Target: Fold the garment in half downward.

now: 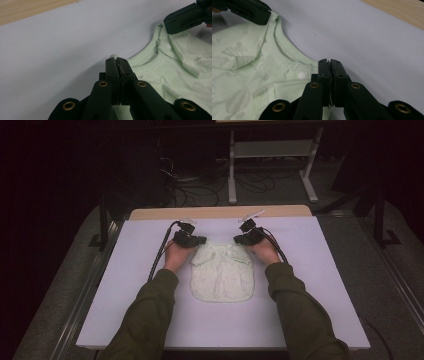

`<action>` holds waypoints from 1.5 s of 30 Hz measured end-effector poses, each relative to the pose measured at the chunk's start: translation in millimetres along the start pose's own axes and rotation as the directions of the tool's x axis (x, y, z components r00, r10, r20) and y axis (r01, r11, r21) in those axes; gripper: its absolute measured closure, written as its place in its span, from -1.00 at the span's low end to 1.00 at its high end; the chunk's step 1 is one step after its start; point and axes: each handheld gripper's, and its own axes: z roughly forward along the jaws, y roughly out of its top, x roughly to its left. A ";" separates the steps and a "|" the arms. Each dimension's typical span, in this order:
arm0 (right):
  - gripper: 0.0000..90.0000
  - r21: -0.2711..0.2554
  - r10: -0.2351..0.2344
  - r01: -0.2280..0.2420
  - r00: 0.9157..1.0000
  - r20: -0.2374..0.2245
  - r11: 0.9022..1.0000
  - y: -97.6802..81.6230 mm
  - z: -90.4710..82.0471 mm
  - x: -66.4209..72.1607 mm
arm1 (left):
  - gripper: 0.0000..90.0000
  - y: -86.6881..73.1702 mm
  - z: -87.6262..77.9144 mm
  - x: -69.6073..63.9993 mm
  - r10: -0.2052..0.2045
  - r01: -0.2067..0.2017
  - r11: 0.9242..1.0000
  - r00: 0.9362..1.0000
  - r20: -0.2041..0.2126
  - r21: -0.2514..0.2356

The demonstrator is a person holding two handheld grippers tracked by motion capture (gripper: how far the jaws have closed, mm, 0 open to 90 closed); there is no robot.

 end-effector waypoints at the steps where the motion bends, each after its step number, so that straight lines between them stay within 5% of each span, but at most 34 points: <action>1: 0.92 -0.005 -0.002 0.002 1.000 0.000 1.000 0.3 -0.9 0.2 | 0.98 0.5 -1.2 -0.3 0.005 -0.005 1.000 1.000 -0.001 -0.001; 29: 0.92 -0.049 -0.019 0.016 0.997 -0.074 0.999 -14.2 -31.2 16.8 | 0.98 -16.0 -29.4 -19.7 0.030 -0.027 0.997 0.999 0.041 -0.070; 45: 0.92 -0.067 -0.028 0.022 0.995 -0.100 0.997 -27.8 -41.6 27.8 | 0.98 -25.2 -41.8 -30.8 0.058 -0.054 0.997 0.996 0.065 -0.054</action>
